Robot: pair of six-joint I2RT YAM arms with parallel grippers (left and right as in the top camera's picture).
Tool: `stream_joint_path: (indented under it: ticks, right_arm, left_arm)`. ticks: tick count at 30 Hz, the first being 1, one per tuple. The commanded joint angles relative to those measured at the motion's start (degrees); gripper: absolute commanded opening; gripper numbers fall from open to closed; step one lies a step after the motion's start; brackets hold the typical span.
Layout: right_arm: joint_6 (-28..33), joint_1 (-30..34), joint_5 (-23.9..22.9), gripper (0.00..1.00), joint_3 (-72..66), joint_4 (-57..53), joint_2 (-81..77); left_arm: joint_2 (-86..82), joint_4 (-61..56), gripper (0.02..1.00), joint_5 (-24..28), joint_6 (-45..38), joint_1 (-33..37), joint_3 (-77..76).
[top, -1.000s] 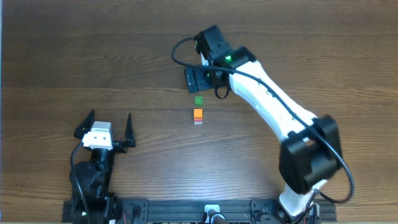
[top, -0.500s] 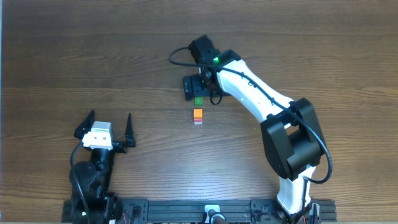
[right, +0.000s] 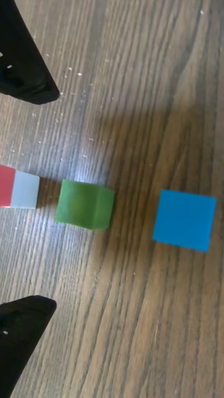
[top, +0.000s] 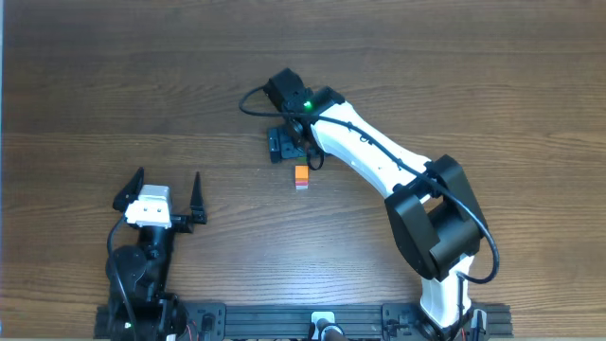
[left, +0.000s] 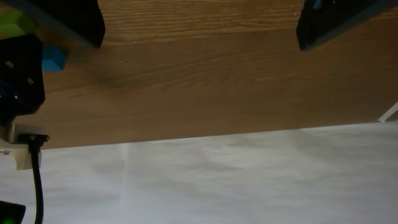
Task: Stack Cubes
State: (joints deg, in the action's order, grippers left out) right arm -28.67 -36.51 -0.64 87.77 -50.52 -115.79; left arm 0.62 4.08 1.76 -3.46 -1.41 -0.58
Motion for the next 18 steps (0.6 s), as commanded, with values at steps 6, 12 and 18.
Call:
stream_joint_path:
  ticks: [6,12,18]
  right_arm:
    - [-1.5,0.5,-1.6,0.991,1.4,2.3,-4.3]
    - [-1.7,0.9,-1.6,0.961,1.4,3.0,-6.2]
    - [-1.8,0.9,-1.6,0.858,1.4,3.4,-6.2]
  left_arm:
    - [-0.4,0.2,1.000,0.7,-0.6,0.3,0.2]
    - [-0.4,0.2,0.998,0.7,-0.6,0.3,0.2]
    - [-0.4,0.2,1.000,0.7,-0.6,0.3,0.2]
